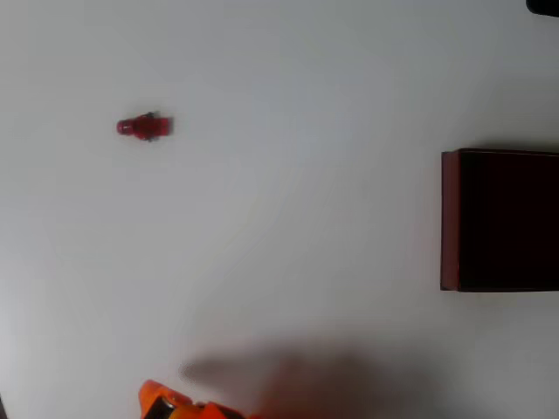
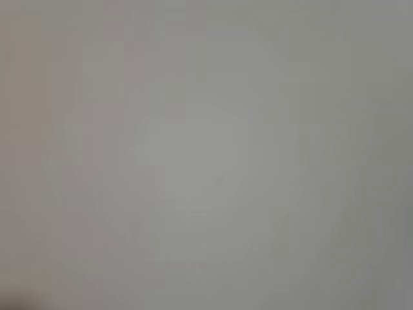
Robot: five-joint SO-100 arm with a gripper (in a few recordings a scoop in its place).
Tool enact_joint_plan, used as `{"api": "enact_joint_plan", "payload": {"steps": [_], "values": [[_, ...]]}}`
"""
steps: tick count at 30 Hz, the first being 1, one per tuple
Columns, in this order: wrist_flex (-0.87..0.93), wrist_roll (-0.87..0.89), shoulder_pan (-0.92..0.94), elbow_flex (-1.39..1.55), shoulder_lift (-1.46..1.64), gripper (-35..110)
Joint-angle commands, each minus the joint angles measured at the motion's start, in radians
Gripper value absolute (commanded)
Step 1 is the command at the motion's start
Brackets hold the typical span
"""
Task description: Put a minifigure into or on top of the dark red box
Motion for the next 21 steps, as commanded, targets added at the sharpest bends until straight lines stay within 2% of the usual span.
{"api": "enact_joint_plan", "payload": {"steps": [1,12,14,16,17,19,21], "values": [[0.025,0.133,0.097,-0.035,0.014,0],[0.025,0.135,0.092,-0.035,0.014,0],[0.025,0.163,0.101,-0.034,0.014,4],[-0.005,0.278,0.095,-0.021,0.014,8],[-0.029,0.445,0.089,-0.011,0.014,13],[-0.04,0.463,0.091,-0.017,0.014,18],[-0.046,0.58,0.129,-0.02,0.014,19]]}}
